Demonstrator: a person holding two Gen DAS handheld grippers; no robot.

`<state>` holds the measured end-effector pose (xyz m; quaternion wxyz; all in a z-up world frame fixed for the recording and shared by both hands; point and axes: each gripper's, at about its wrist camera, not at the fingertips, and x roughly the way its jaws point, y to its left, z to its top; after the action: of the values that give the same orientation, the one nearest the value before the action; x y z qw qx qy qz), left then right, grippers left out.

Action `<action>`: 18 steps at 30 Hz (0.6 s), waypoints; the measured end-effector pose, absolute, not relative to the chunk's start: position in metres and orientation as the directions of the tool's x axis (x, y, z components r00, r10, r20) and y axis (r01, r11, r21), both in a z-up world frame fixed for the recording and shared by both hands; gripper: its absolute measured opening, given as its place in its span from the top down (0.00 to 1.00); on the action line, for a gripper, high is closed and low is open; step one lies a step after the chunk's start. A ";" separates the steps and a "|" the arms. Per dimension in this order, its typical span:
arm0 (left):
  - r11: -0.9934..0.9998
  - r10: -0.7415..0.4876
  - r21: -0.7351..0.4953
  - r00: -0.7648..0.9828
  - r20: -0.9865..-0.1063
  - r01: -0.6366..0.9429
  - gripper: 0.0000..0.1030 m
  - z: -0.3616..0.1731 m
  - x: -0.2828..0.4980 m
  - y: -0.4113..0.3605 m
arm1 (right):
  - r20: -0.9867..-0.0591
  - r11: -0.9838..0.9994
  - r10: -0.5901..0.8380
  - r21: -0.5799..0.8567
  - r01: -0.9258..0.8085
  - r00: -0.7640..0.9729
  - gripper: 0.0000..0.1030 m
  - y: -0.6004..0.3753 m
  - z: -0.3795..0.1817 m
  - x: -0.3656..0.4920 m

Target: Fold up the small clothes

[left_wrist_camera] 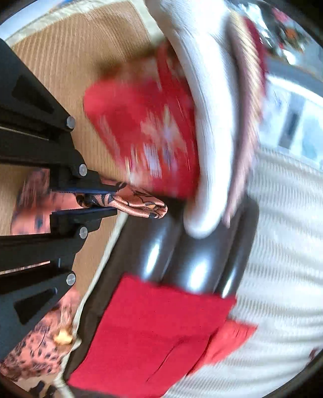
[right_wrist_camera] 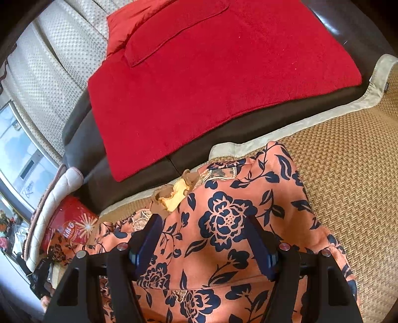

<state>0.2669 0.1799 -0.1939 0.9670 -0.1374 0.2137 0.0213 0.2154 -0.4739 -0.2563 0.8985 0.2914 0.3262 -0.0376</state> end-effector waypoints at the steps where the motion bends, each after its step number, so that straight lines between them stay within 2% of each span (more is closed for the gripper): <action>1: 0.968 -0.055 -0.245 0.910 -0.412 -0.052 0.91 -0.189 0.266 0.159 | -0.605 0.827 0.126 0.502 0.254 0.786 0.30 -0.474 -0.255 0.215; 6: 0.964 -0.245 -0.199 0.880 -0.408 0.176 0.91 -0.164 0.256 0.051 | -0.591 0.822 0.146 0.518 0.235 0.793 0.30 -0.477 -0.253 0.213; 10: 0.906 -0.424 -0.188 0.787 -0.448 0.380 0.91 -0.161 0.245 -0.053 | -0.574 0.795 0.188 0.565 0.219 0.797 0.30 -0.485 -0.256 0.211; 11: 0.874 -0.481 -0.196 0.738 -0.474 0.444 0.91 -0.165 0.243 -0.085 | -0.566 0.777 0.217 0.593 0.210 0.795 0.30 -0.488 -0.258 0.212; 15: 0.815 -0.545 -0.196 0.606 -0.579 0.545 0.87 -0.182 0.245 -0.145 | -0.507 0.677 0.346 0.717 0.164 0.789 0.30 -0.501 -0.269 0.218; 17: 0.799 -0.579 -0.258 0.583 -0.570 0.543 0.77 -0.179 0.242 -0.139 | -0.468 0.605 0.414 0.782 0.148 0.781 0.29 -0.507 -0.276 0.222; 18: 0.805 -0.578 -0.268 0.596 -0.558 0.529 0.63 -0.177 0.242 -0.130 | -0.455 0.572 0.437 0.806 0.150 0.776 0.27 -0.509 -0.281 0.224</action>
<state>0.2416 -0.1305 -0.1773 0.8925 -0.0370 0.3255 -0.3101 0.2242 -0.5093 -0.2806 0.8256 0.4542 0.3234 0.0870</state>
